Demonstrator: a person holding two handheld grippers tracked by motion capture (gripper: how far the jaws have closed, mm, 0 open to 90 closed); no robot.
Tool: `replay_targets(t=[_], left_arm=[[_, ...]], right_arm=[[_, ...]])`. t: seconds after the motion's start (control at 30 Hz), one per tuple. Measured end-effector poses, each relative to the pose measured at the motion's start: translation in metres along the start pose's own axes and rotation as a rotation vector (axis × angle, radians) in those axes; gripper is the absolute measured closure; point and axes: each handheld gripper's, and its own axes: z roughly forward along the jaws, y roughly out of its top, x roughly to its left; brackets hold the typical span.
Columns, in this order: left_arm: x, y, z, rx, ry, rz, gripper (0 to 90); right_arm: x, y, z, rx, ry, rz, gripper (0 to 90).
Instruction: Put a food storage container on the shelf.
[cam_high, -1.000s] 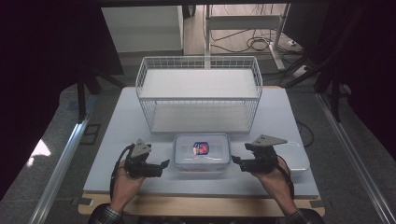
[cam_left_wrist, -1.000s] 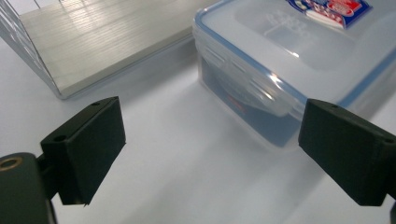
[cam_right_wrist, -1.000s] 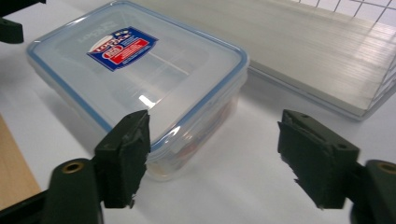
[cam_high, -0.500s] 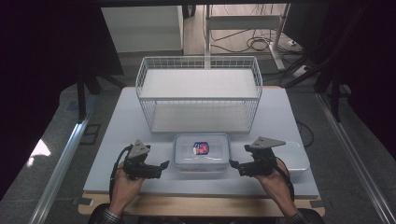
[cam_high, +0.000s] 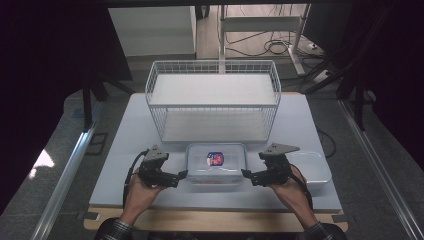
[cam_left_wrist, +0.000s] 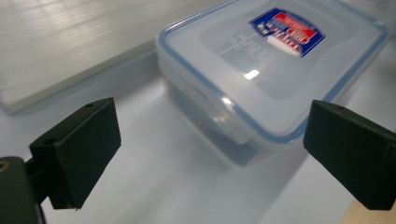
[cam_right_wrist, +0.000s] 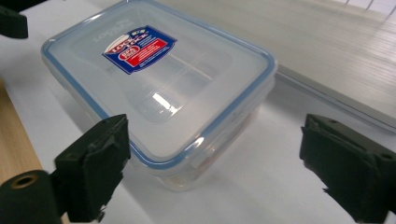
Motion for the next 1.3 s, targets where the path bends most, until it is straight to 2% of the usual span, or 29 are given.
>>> replay_targets(t=[0.1,0.17,0.27,0.5,0.7,0.8,0.9,0.93,1.0,1.07,1.17,1.2,1.27,1.3], left_arm=[[0.001,0.003,0.002,0.004,-0.006,-0.007,4.5],[0.000,0.006,0.006,0.009,-0.009,0.003,5.2],[-0.001,0.009,0.009,0.012,-0.016,0.014,7.4],[0.002,0.012,0.016,0.024,-0.036,0.014,10.2],[0.007,0.018,0.031,0.061,-0.055,0.005,11.9],[0.012,0.019,0.036,0.064,-0.095,-0.032,11.1],[0.017,0.019,0.041,0.073,-0.156,-0.065,11.2],[0.017,0.019,0.041,0.073,-0.156,-0.065,11.4],[0.020,0.020,0.048,0.097,-0.221,-0.101,8.6],[0.024,0.018,0.050,0.108,-0.254,-0.136,7.5],[0.030,0.014,0.058,0.136,-0.354,-0.203,8.1],[0.030,0.013,0.060,0.141,-0.359,-0.217,6.8],[0.029,0.015,0.058,0.148,-0.351,-0.216,6.6],[0.029,0.015,0.058,0.148,-0.351,-0.216,8.1]], right_arm=[[0.002,0.002,0.003,0.007,-0.004,-0.013,6.3],[0.002,0.005,0.005,0.011,0.009,-0.011,4.5],[0.001,0.008,0.008,0.019,0.021,0.013,4.2],[-0.005,0.014,0.013,0.056,0.049,0.052,9.4],[-0.015,0.018,0.025,0.082,0.077,0.078,13.7],[-0.019,0.017,0.032,0.099,0.106,0.099,15.0],[-0.021,0.017,0.039,0.114,0.140,0.129,15.4],[-0.022,0.017,0.041,0.117,0.155,0.141,15.6],[-0.023,0.018,0.044,0.125,0.169,0.161,14.8],[-0.025,0.018,0.045,0.136,0.190,0.186,14.8],[-0.030,0.016,0.049,0.153,0.242,0.241,14.5],[-0.032,0.015,0.051,0.154,0.255,0.259,14.3],[-0.034,0.013,0.054,0.165,0.288,0.301,15.3],[-0.034,0.013,0.054,0.165,0.288,0.301,15.3]])
